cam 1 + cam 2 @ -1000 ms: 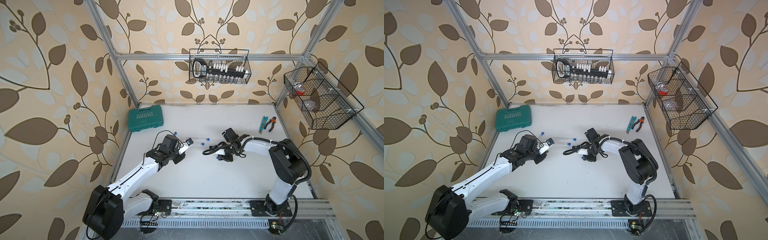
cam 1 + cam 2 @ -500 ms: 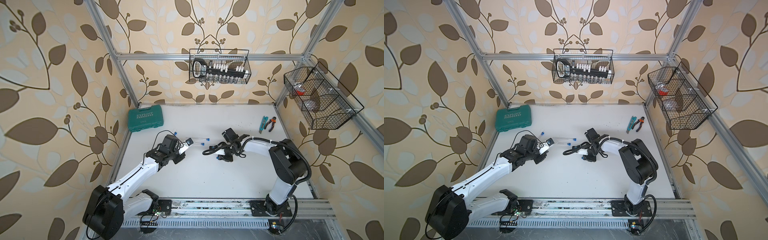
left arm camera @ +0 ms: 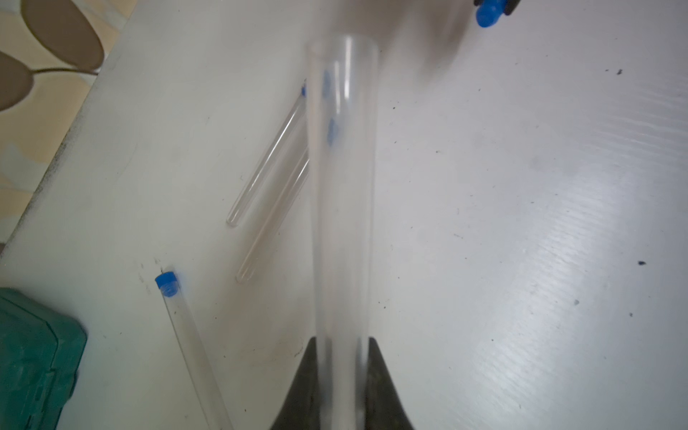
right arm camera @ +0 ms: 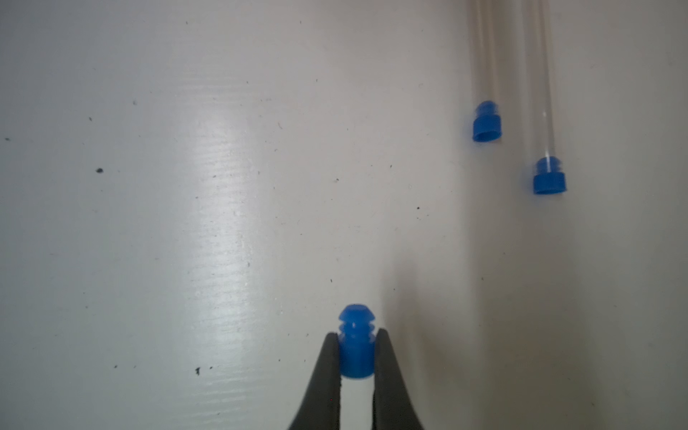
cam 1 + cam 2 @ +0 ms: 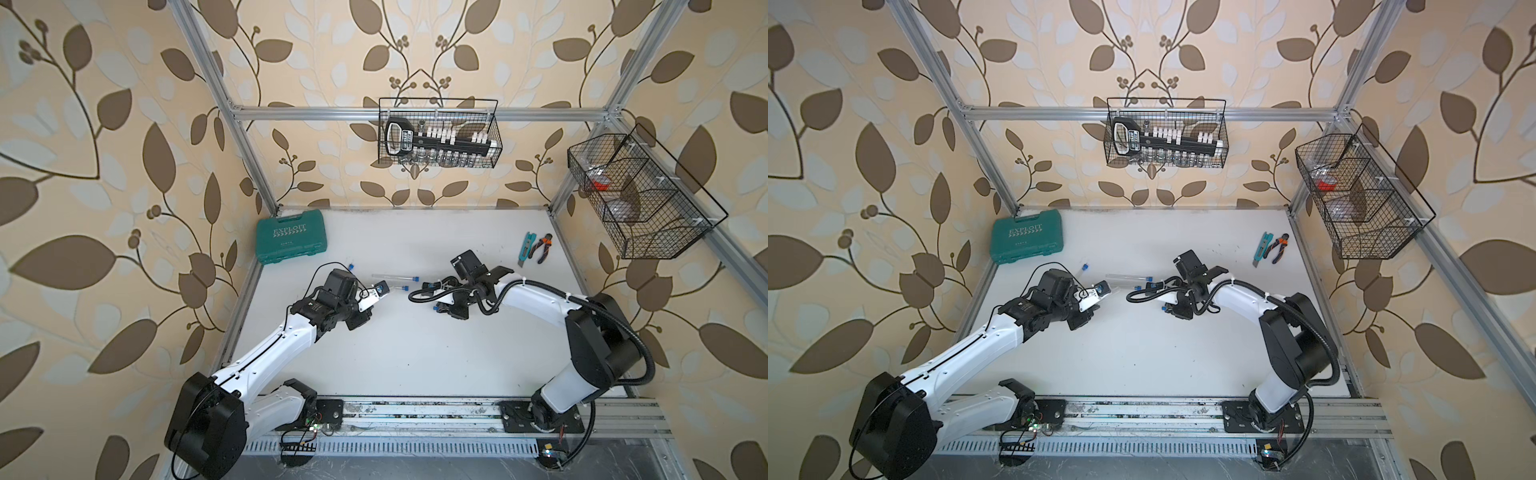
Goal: Insert stoppers into test tubes
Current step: Pick up the stopper from the center of the board.
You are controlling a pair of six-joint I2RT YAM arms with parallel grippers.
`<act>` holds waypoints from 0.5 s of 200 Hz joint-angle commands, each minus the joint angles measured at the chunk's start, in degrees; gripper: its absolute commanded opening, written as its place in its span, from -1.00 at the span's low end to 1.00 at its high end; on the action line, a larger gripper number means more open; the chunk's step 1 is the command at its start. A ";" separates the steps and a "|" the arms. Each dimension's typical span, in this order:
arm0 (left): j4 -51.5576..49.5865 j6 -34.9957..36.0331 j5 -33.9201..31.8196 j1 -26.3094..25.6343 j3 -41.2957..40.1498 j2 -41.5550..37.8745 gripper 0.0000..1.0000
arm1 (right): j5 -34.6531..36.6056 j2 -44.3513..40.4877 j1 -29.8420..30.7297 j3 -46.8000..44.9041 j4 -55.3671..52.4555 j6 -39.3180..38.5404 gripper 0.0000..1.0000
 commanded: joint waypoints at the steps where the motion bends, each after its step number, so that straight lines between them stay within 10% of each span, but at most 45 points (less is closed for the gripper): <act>1: -1.59 5.54 5.11 0.56 2.53 -1.92 -1.00 | -3.43 -4.30 0.60 -1.90 -4.12 5.80 -0.81; 100: 1.18 25.65 8.16 -5.55 0.60 -3.11 -1.00 | -5.28 -20.16 6.89 -3.53 -10.20 22.75 -0.81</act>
